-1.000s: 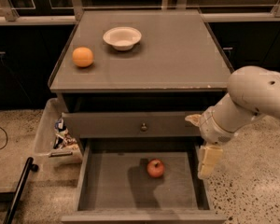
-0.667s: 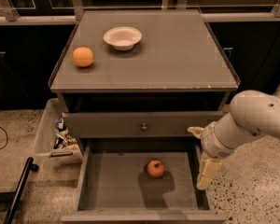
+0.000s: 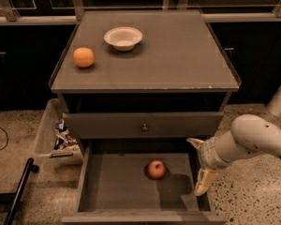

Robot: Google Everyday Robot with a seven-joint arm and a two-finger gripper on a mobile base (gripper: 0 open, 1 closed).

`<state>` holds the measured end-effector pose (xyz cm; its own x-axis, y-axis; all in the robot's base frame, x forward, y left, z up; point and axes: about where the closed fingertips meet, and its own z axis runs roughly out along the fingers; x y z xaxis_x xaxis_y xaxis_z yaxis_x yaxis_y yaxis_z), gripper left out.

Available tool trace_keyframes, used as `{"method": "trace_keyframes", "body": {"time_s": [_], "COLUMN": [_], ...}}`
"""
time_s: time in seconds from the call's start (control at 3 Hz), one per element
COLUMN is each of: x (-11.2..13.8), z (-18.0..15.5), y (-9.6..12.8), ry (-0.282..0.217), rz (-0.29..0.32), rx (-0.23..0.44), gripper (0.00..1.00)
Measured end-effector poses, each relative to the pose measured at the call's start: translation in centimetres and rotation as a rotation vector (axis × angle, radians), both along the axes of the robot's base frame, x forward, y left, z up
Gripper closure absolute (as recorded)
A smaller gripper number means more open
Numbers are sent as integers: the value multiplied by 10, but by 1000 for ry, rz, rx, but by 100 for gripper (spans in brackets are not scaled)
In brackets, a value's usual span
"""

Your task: Pick apple from middle drawer and place on counter

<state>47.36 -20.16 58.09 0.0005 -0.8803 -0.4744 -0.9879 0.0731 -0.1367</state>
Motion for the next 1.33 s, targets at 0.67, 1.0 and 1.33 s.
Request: {"method": "trace_keyframes", "body": {"time_s": [0.67,1.0,1.33], "x": [8,28,44], "z": [-25,-59,-87], "y": [2,10,19], "ry": [5,-8,-34], "rz": [-8,0,17], "rx": [8,34,92], "gripper": [0,0,0]}}
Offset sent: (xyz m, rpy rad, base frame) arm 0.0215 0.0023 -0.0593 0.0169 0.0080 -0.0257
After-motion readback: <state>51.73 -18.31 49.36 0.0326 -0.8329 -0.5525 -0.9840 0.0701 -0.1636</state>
